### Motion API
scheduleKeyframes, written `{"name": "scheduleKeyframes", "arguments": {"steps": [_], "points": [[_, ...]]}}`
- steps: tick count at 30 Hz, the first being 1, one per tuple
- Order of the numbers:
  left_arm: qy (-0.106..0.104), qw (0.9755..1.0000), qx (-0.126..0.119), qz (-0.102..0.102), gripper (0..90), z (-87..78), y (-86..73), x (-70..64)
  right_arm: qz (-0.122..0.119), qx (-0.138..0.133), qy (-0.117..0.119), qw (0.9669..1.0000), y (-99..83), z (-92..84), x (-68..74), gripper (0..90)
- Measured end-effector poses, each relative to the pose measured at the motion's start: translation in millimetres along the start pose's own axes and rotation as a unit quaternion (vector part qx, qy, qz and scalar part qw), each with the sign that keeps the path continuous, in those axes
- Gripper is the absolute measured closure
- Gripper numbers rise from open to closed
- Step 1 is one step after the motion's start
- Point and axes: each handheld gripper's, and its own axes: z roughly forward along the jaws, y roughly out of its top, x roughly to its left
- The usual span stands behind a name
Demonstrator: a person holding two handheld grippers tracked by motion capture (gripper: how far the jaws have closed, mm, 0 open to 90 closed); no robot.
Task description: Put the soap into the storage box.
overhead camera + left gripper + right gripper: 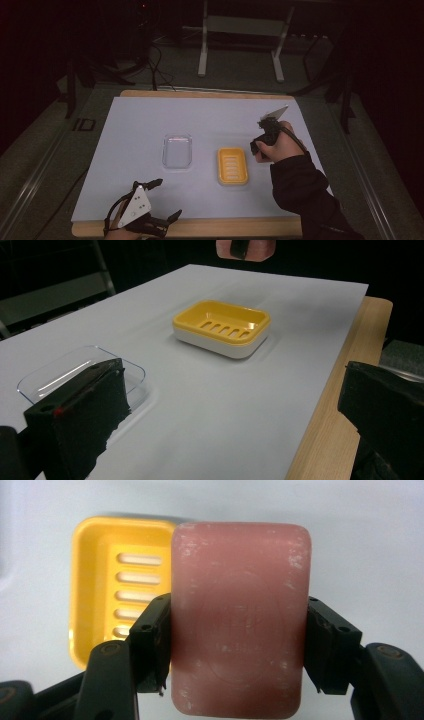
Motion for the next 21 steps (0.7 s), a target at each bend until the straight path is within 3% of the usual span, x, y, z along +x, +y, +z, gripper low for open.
{"name": "scheduleKeyframes", "arguments": {"steps": [13, 21], "points": [[0.000, 1.0000, 0.000, 0.002, 0.3, -0.4, 0.3, -0.3, -0.014, -0.010, 0.017, 0.9997, -10.3, -0.5, 32.1, 37.7], [-0.001, 1.0000, -0.001, 0.004, 0.3, -0.4, 0.6, -0.5, 0.000, -0.020, 0.028, 0.9994, -17.6, 12.2, 53.7, 37.7]]}}
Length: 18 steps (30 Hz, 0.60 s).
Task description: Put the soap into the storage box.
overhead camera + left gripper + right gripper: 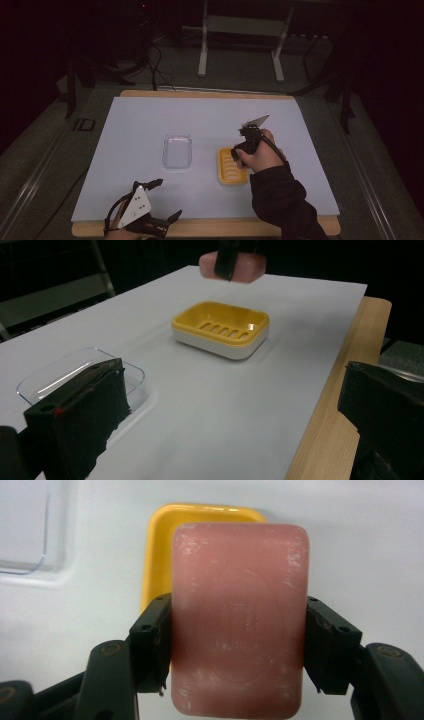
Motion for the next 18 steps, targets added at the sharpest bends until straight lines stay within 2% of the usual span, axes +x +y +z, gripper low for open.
{"name": "scheduleKeyframes", "arguments": {"steps": [4, 9, 15, 18], "points": [[0.000, 1.0000, -0.002, 0.000, 0.3, -0.6, 0.1, -0.3, 0.005, -0.008, 0.003, 1.0000, -5.0, 10.4, 10.6, 37.7], [0.000, 1.0000, -0.002, 0.002, 0.3, -1.1, 0.1, -0.3, 0.014, -0.014, 0.000, 0.9998, -7.2, 23.9, 15.5, 37.7], [-0.001, 1.0000, -0.002, 0.001, 0.3, -1.3, 0.3, -0.3, 0.017, -0.005, 0.008, 0.9998, -9.4, 38.2, 21.2, 37.7], [-0.001, 1.0000, -0.002, 0.002, 0.3, -1.5, 0.4, -0.1, 0.015, -0.003, 0.003, 0.9999, -9.7, 43.5, 21.7, 37.7]]}}
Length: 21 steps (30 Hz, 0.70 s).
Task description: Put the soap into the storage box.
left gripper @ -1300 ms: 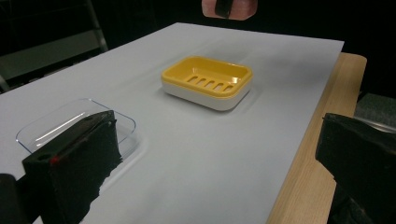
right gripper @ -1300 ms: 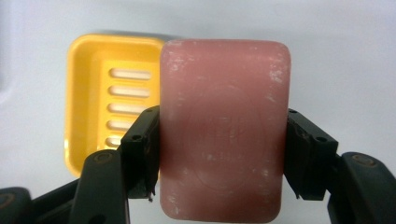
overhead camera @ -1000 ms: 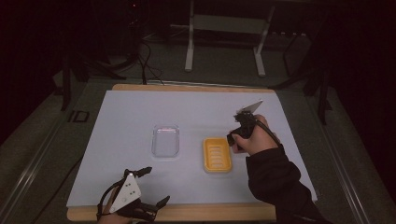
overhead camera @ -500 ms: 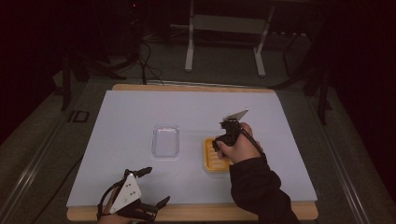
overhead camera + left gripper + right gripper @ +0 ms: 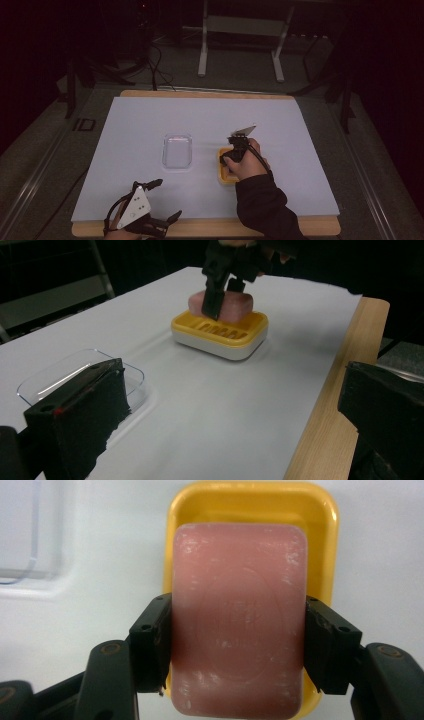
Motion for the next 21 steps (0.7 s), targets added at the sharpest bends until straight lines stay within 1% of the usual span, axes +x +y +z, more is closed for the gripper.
{"name": "scheduleKeyframes", "arguments": {"steps": [1, 2, 3, 4, 5, 6, 9, 11, 15, 18, 19, 21], "points": [[0.000, 1.0000, 0.000, 0.000, 0.3, -0.1, 0.0, 0.0, -0.001, 0.001, -0.001, 1.0000, -0.3, 2.6, 0.0, 37.7], [0.000, 1.0000, 0.000, 0.000, 0.3, 0.2, -0.1, -0.1, 0.004, 0.006, 0.002, 1.0000, -0.6, 8.2, -0.8, 37.7], [0.000, 1.0000, 0.000, 0.000, 0.3, 0.2, -0.1, -0.1, 0.001, 0.008, -0.004, 1.0000, -0.8, 11.4, -1.4, 37.7], [-0.001, 1.0000, 0.000, 0.000, 0.3, 0.2, -0.1, -0.1, 0.001, 0.008, -0.004, 1.0000, -0.8, 11.4, -1.4, 37.7], [-0.001, 1.0000, 0.000, 0.000, 0.3, 0.3, 0.0, -0.2, 0.004, 0.014, -0.004, 0.9999, -0.8, 16.8, -2.7, 37.7], [-0.001, 1.0000, 0.000, 0.000, 0.3, 0.3, 0.0, -0.2, 0.004, 0.014, -0.004, 0.9999, -0.8, 16.8, -2.7, 37.7], [-0.002, 1.0000, 0.001, 0.000, 0.3, 0.4, 0.0, -0.3, 0.010, 0.020, -0.004, 0.9998, -0.2, 25.5, -3.7, 37.6], [-0.002, 1.0000, 0.001, 0.000, 0.3, 0.4, -0.1, -0.2, 0.013, 0.017, -0.001, 0.9998, -0.1, 27.4, -3.2, 37.6], [-0.002, 1.0000, 0.001, 0.000, 0.3, 0.4, -0.1, -0.1, 0.011, 0.024, -0.008, 0.9996, 0.4, 29.2, -1.5, 37.3], [-0.003, 1.0000, 0.001, 0.000, 0.3, 0.3, -0.1, -0.1, 0.010, 0.021, -0.008, 0.9997, 1.2, 27.2, -0.7, 36.0], [-0.003, 1.0000, 0.001, 0.000, 0.3, 0.4, -0.1, -0.1, 0.006, 0.007, -0.004, 0.9999, 2.4, 22.8, -0.9, 34.3], [-0.003, 1.0000, 0.001, 0.000, 0.3, 0.5, -0.1, -0.1, 0.000, 0.003, 0.000, 1.0000, 3.3, 17.4, -0.3, 33.4]]}}
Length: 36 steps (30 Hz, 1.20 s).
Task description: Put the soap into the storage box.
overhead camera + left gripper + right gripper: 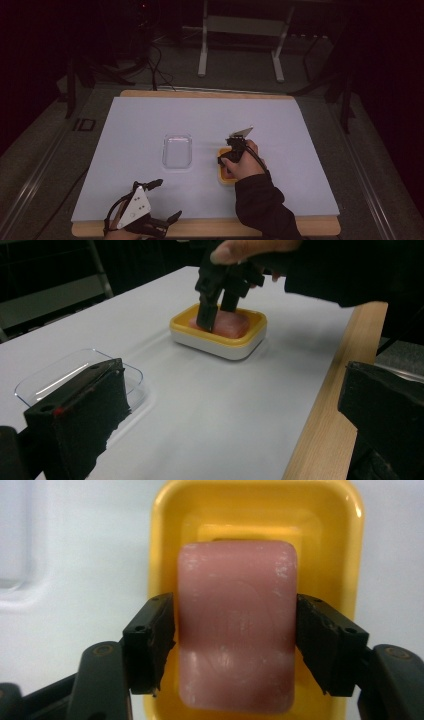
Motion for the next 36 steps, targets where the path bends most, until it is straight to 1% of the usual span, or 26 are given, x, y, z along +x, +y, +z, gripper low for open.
{"name": "scheduleKeyframes", "arguments": {"steps": [2, 3, 4, 5, 7, 8, 9, 11, 12, 14, 15, 16, 17, 19, 20, 22, 24, 25, 26, 28, 30, 32, 36], "points": [[0.000, 1.0000, 0.000, 0.000, 0.3, 0.0, 0.0, 0.0, -0.013, -0.013, 0.004, 0.9998, 0.5, -6.4, 0.4, 32.7], [0.000, 1.0000, 0.000, 0.000, 0.3, 0.0, 0.0, 0.0, -0.013, -0.013, 0.004, 0.9998, 0.5, -6.4, 0.4, 32.7], [0.000, 1.0000, 0.000, 0.000, 0.3, 0.0, 0.0, 0.1, -0.028, -0.016, 0.009, 0.9994, 0.4, -12.5, 0.6, 31.4], [0.000, 1.0000, 0.000, 0.000, 0.3, 0.1, 0.0, 0.1, -0.034, -0.021, 0.011, 0.9991, 0.2, -15.8, 0.7, 31.2], [0.000, 1.0000, 0.000, 0.000, 0.3, 0.1, 0.0, 0.1, -0.038, -0.024, 0.016, 0.9989, -0.1, -19.0, 0.1, 31.1], [0.000, 1.0000, 0.000, -0.001, 0.3, 0.1, 0.0, 0.1, -0.055, -0.033, 0.017, 0.9978, -1.3, -24.8, -1.2, 29.9], [0.000, 1.0000, 0.000, -0.001, 0.3, 0.1, 0.0, 0.1, -0.055, -0.033, 0.017, 0.9978, -1.3, -24.8, -1.2, 29.9], [0.000, 1.0000, 0.000, -0.001, 0.3, 0.1, 0.0, 0.2, -0.072, -0.042, 0.022, 0.9962, -3.2, -29.9, -3.1, 29.6], [0.000, 1.0000, 0.000, -0.001, 0.3, 0.0, 0.0, 0.1, -0.092, -0.052, 0.037, 0.9937, -5.2, -33.5, -5.9, 28.7], [0.000, 1.0000, 0.000, -0.001, 0.3, 0.2, 0.0, 0.1, -0.110, -0.055, 0.051, 0.9911, -7.6, -36.5, -9.5, 28.6], [0.000, 1.0000, 0.000, -0.001, 0.3, 0.2, 0.0, 0.1, -0.129, -0.065, 0.058, 0.9878, -9.7, -37.9, -12.2, 28.1], [0.000, 1.0000, 0.000, -0.001, 0.3, 0.3, 0.1, 0.0, -0.138, -0.067, 0.063, 0.9861, -11.3, -38.9, -15.0, 27.9], [-0.001, 1.0000, 0.000, -0.001, 0.3, 0.3, 0.1, 0.0, -0.140, -0.068, 0.065, 0.9857, -12.3, -39.8, -17.3, 27.9], [-0.001, 1.0000, 0.000, -0.002, 0.3, 0.4, 0.0, 0.0, -0.161, -0.087, 0.079, 0.9800, -15.4, -42.6, -24.5, 27.9], [0.000, 1.0000, 0.001, -0.002, 0.3, 0.4, 0.1, 0.0, -0.162, -0.087, 0.085, 0.9792, -16.3, -43.6, -27.0, 27.9], [0.000, 1.0000, 0.001, -0.002, 0.3, 0.5, 0.0, -0.1, -0.182, -0.110, 0.087, 0.9733, -19.8, -45.3, -33.3, 26.4], [0.000, 1.0000, 0.000, -0.002, 0.3, 0.6, -0.1, -0.2, -0.195, -0.122, 0.093, 0.9686, -24.2, -46.7, -40.0, 26.5], [0.000, 1.0000, 0.000, -0.002, 0.3, 0.7, -0.1, -0.1, -0.200, -0.129, 0.101, 0.9661, -26.3, -47.1, -43.7, 26.5], [0.000, 1.0000, 0.000, -0.002, 0.3, 0.9, -0.1, -0.1, -0.201, -0.130, 0.105, 0.9651, -28.5, -47.7, -47.1, 26.5], [-0.001, 1.0000, 0.000, -0.003, 0.3, 1.1, -0.1, -0.2, -0.218, -0.153, 0.101, 0.9586, -32.9, -48.5, -53.2, 25.1], [-0.001, 1.0000, 0.000, -0.003, 0.3, 1.0, -0.1, -0.5, -0.223, -0.167, 0.100, 0.9552, -37.0, -49.2, -59.4, 25.0], [-0.001, 1.0000, 0.000, -0.002, 0.3, 0.8, -0.1, -0.5, -0.219, -0.170, 0.105, 0.9549, -41.2, -50.2, -65.7, 25.0], [-0.002, 1.0000, 0.000, -0.003, 0.3, 0.9, -0.2, -0.4, -0.223, -0.191, 0.107, 0.9499, -49.4, -52.1, -77.1, 24.2]]}}
